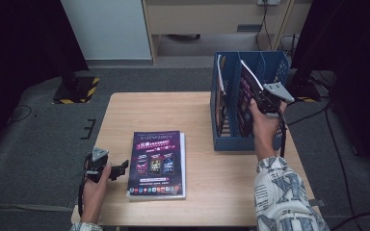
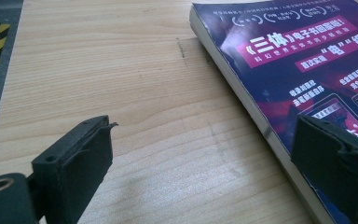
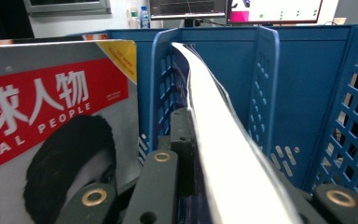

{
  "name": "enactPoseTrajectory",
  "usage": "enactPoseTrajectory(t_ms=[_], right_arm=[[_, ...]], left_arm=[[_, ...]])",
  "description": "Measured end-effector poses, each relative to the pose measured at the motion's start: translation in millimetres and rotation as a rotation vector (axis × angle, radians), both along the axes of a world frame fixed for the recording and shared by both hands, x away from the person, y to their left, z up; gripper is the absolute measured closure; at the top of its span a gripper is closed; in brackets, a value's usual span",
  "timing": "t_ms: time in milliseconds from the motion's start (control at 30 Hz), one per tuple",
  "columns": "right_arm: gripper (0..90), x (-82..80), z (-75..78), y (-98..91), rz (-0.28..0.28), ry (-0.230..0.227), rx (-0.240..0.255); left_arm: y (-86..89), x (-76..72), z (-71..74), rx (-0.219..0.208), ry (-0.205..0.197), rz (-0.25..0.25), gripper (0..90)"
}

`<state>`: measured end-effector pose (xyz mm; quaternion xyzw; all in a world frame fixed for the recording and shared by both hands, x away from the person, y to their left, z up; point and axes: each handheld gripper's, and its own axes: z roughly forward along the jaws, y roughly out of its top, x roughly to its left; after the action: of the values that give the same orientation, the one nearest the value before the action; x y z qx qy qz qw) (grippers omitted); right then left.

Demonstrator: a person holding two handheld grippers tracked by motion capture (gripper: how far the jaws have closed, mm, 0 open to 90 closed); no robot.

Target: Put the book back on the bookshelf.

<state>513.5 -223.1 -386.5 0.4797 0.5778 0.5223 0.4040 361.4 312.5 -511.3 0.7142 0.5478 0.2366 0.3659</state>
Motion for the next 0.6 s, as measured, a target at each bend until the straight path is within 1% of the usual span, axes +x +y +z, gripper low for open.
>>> enactPoseTrajectory(t_ms=[100,367,500,567,600], right_arm=[[83.4,-0.9,-0.3,1.4,0.005,-0.002,-0.004],[81.8,-2.3,-1.6,3.1,0.018,-0.004,0.012],[79.0,-2.2,-2.7,3.7,0.034,-0.004,0.022],[79.7,-1.8,-3.0,4.2,0.036,-0.003,0.024],[83.4,-2.1,-2.5,5.1,0.02,-0.003,0.004]], left_arm=[[0.1,-0.1,0.2,0.002,-0.001,-0.002,4.9],[1.0,-0.5,1.0,-0.004,-0.004,0.003,4.9],[1.2,-0.8,1.1,-0.004,-0.004,0.002,4.9],[0.9,-0.7,1.1,-0.004,-0.004,0.002,4.9],[0.7,-0.6,1.0,-0.003,-0.004,0.001,4.9]])
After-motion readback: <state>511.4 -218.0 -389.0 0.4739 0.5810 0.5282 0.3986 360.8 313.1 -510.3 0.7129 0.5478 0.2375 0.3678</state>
